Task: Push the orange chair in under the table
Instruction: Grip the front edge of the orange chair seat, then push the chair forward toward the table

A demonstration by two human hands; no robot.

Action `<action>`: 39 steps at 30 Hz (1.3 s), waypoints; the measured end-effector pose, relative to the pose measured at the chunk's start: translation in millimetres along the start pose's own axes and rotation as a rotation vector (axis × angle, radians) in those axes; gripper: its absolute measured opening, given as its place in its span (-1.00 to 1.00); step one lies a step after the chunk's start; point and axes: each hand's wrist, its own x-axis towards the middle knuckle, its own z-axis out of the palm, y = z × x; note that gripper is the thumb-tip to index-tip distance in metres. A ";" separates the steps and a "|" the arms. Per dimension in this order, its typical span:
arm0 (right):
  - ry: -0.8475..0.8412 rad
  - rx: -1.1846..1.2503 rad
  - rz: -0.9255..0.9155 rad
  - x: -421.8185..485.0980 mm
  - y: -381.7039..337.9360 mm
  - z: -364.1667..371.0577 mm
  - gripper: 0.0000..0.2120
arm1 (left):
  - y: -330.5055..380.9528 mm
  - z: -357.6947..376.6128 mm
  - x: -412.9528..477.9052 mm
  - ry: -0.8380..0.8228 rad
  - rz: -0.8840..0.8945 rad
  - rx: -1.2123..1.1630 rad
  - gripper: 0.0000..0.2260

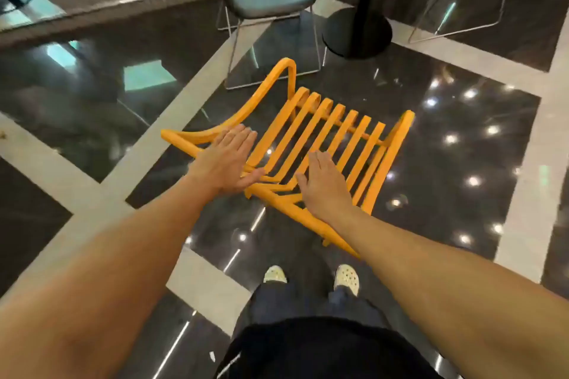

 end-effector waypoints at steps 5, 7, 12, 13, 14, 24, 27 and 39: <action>-0.049 0.018 0.146 -26.3 -19.3 48.0 -0.49 | -37.8 27.2 -15.5 -0.040 0.125 0.024 -0.33; 0.021 -0.023 0.214 -34.4 -31.4 66.9 -0.51 | -59.7 37.9 -19.5 -0.076 0.174 0.023 -0.35; 0.174 -0.154 0.386 -47.1 -64.7 102.8 -0.55 | -83.5 60.4 -28.4 -0.132 0.315 -0.010 -0.52; 0.186 -0.169 0.409 -45.6 -67.1 105.1 -0.54 | -88.3 64.9 -26.5 -0.119 0.341 -0.004 -0.54; 0.195 -0.183 0.425 -43.0 -68.1 106.4 -0.54 | -94.0 67.7 -23.8 -0.109 0.361 0.011 -0.54; 0.267 -0.220 0.405 -27.1 -45.8 117.3 -0.68 | -120.0 81.8 1.0 -0.046 0.383 0.006 -0.72; 0.260 -0.227 0.403 -19.2 -35.3 106.8 -0.68 | -114.2 83.3 13.4 -0.010 0.363 0.013 -0.74; 0.299 -0.256 0.335 45.2 46.4 47.1 -0.65 | -72.8 73.9 116.4 0.044 0.316 -0.027 -0.75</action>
